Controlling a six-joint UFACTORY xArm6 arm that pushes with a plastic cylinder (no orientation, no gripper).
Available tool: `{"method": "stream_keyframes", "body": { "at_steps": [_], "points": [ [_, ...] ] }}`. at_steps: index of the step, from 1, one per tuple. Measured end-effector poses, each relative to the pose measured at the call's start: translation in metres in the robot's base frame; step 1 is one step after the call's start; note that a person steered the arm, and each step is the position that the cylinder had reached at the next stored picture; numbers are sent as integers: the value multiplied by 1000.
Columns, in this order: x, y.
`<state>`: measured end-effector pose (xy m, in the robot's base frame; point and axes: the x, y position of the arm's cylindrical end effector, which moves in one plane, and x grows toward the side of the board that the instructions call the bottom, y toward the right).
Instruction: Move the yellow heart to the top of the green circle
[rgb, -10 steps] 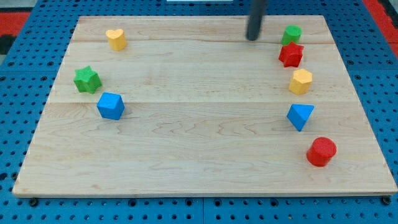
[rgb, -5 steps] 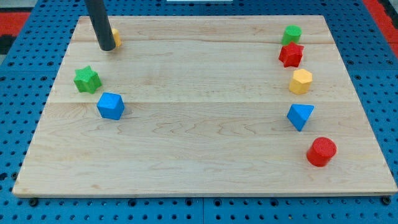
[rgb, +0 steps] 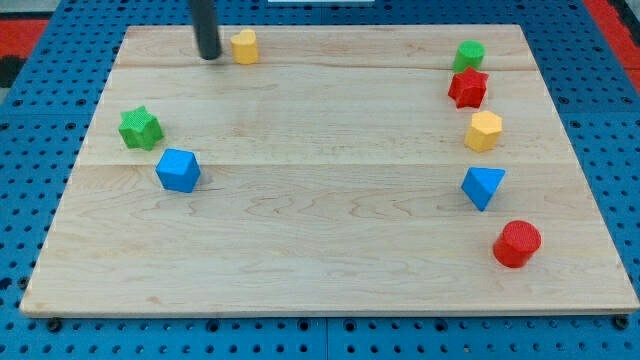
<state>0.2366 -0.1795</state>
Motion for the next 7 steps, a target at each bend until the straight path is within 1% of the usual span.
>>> {"method": "stream_keyframes", "body": {
  "at_steps": [1,2,3,4,5,6,7],
  "points": [
    [-6,13],
    [7,115],
    [7,199],
    [2,208],
    [-29,161],
    [-32,179],
    [-26,246]
  ]
}}
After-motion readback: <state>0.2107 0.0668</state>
